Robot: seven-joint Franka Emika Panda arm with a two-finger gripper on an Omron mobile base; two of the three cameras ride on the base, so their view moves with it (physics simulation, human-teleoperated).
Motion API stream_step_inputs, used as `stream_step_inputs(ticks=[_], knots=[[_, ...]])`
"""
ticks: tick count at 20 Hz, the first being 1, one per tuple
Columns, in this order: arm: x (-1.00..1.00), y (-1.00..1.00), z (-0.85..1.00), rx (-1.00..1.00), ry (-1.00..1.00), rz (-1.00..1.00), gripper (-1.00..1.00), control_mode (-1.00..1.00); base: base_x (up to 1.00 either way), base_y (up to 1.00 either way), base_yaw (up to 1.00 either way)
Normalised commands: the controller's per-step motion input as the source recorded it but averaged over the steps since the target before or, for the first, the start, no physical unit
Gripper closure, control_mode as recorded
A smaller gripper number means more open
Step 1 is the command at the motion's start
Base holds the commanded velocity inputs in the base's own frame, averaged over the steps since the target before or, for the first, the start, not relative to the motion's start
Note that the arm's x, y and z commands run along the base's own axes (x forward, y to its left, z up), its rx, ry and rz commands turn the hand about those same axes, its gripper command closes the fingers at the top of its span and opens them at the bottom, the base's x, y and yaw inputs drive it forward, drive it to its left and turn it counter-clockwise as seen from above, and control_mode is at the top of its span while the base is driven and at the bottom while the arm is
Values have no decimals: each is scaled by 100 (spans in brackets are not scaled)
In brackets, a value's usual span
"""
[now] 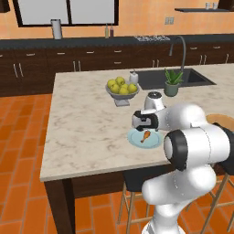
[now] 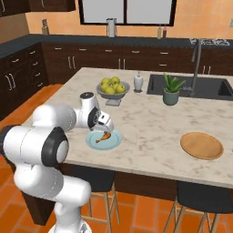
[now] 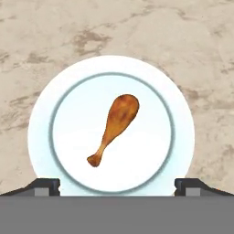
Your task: Pick the chicken drumstick and carrot from their plates and place them in the bowl. Then put the bowl in the fridge.
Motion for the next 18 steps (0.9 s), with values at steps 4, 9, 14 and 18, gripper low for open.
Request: stream_step_inputs(ticks=[4, 9, 14, 18], knots=[[53, 0, -67, 2, 1, -1, -100, -100, 0, 0, 0], [47, -6, -48, 1, 0, 0, -100, -100, 0, 0, 0], [6, -5, -37, 0, 0, 0, 100, -100, 0, 0, 0], [0, 0, -4, 0, 0, 0, 100, -100, 0, 0, 0]])
